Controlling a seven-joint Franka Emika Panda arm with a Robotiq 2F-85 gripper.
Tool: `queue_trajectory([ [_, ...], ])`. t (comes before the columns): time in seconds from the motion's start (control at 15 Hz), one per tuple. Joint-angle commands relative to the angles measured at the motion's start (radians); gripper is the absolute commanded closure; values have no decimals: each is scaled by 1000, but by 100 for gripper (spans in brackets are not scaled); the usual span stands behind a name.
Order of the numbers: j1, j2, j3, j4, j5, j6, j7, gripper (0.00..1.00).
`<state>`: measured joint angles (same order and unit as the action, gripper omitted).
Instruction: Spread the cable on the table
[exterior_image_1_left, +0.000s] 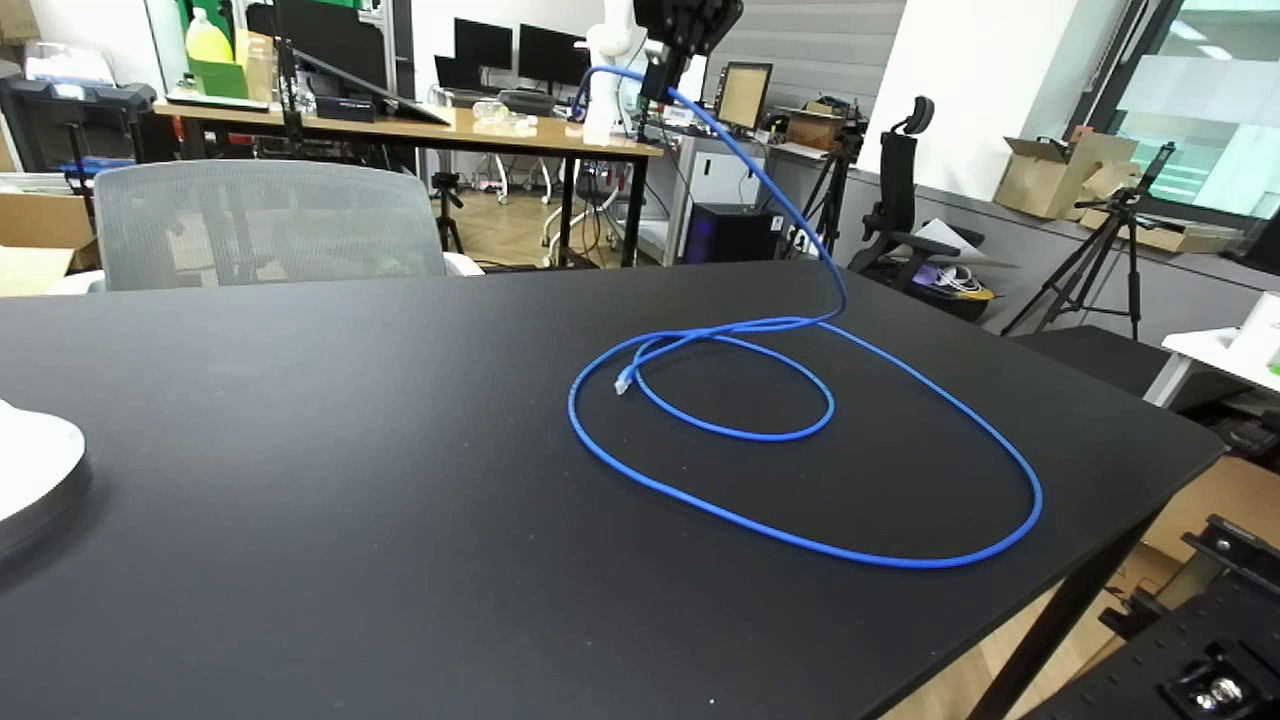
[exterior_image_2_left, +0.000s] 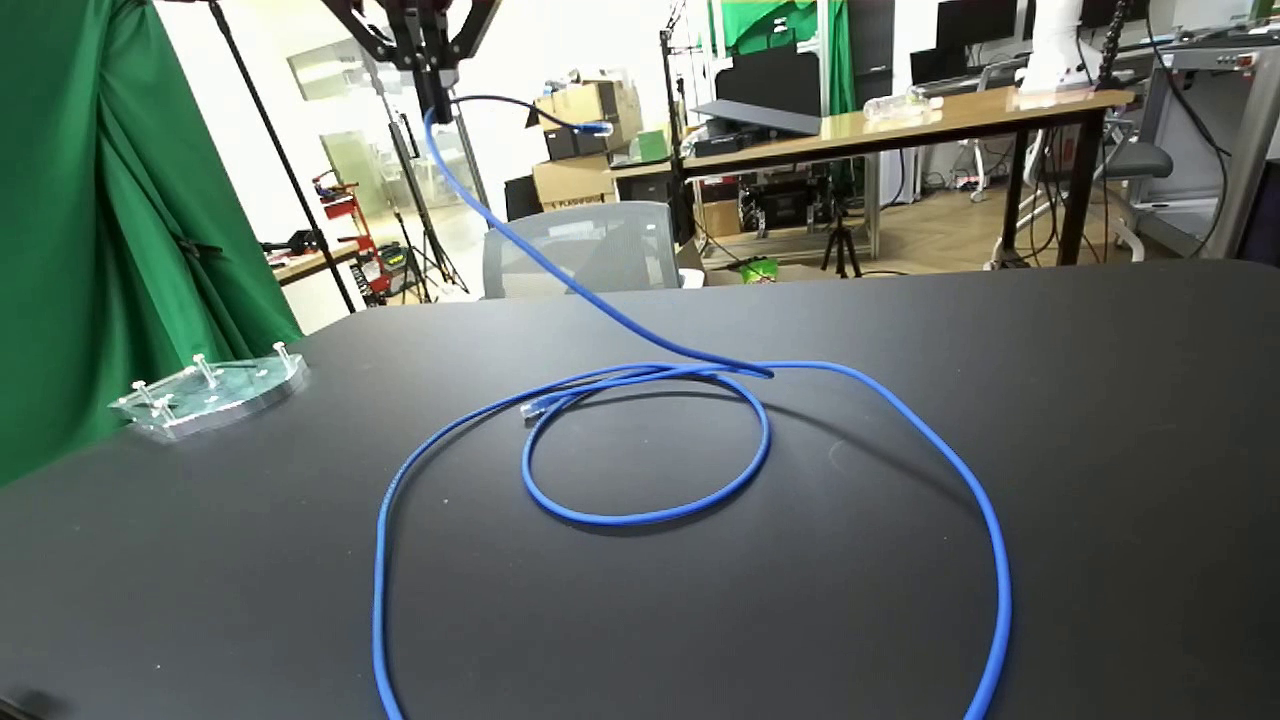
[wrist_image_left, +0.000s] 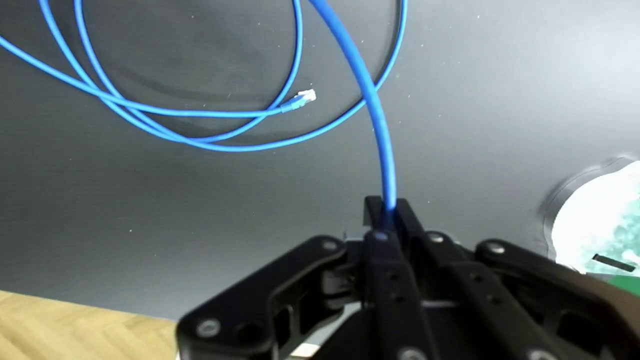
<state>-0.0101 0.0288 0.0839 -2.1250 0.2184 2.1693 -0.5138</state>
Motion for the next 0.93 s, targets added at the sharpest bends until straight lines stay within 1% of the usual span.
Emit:
queue_trajectory([
  [0.0,19,50,-10,55,-3,-91,-12,98],
  [0.13,26,75,-4,59,-16,-125,-7,98],
  [0.2,32,90,-1,54,-33,-121,7,98],
  [0.53,62,173,17,44,-106,-32,32,98],
  [0.67,77,187,33,37,-132,-15,31,98],
  [0.87,96,203,60,35,-143,-21,34,98],
])
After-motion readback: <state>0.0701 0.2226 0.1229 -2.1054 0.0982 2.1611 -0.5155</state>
